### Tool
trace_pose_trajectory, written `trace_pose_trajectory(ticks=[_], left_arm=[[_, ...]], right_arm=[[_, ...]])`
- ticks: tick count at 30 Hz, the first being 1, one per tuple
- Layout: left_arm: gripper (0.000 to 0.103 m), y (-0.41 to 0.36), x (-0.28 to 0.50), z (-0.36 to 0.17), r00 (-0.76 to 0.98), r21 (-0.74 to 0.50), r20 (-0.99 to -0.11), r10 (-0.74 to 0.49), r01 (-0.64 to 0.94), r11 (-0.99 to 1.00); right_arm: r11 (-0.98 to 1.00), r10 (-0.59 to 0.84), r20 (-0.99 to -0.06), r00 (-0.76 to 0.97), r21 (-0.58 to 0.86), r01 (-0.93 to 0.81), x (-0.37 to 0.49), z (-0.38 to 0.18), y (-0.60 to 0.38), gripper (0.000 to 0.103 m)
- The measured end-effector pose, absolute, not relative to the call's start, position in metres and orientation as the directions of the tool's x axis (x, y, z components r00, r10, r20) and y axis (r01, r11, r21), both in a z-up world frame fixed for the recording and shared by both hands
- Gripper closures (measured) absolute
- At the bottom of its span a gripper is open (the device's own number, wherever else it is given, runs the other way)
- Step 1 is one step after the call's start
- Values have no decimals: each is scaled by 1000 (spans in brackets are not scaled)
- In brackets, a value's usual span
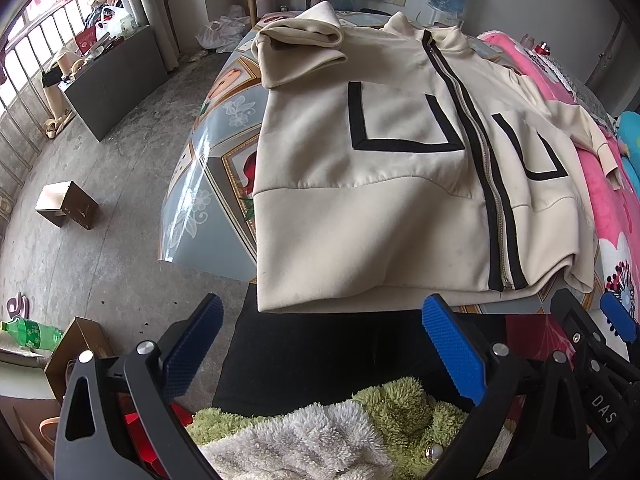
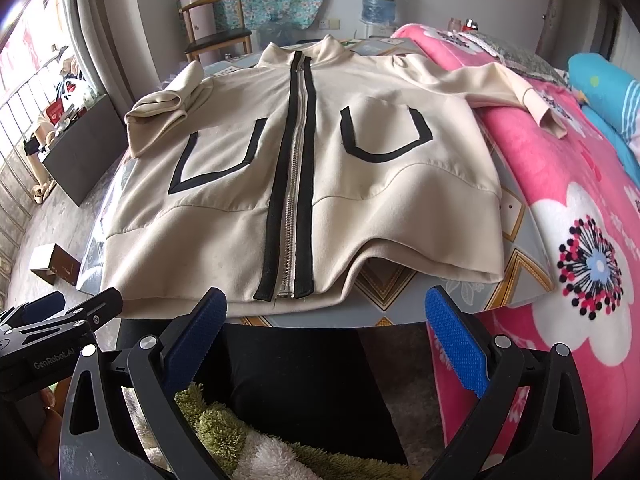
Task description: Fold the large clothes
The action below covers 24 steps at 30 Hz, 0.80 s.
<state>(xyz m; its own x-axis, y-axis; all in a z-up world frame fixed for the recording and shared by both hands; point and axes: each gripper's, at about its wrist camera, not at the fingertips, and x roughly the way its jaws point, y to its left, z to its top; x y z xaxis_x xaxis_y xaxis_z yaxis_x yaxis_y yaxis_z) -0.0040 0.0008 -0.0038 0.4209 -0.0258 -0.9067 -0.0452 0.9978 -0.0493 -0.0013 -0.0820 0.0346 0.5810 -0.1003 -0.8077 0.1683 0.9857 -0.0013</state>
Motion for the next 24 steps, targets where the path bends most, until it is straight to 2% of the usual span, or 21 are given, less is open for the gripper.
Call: trace_pose_trajectory(ticks=[24], left_arm=[[5, 4, -4, -1, 426, -52, -904, -26, -50, 997]], right_arm=[[986, -102, -807, 582, -3, 168, -2, 37, -81, 7]])
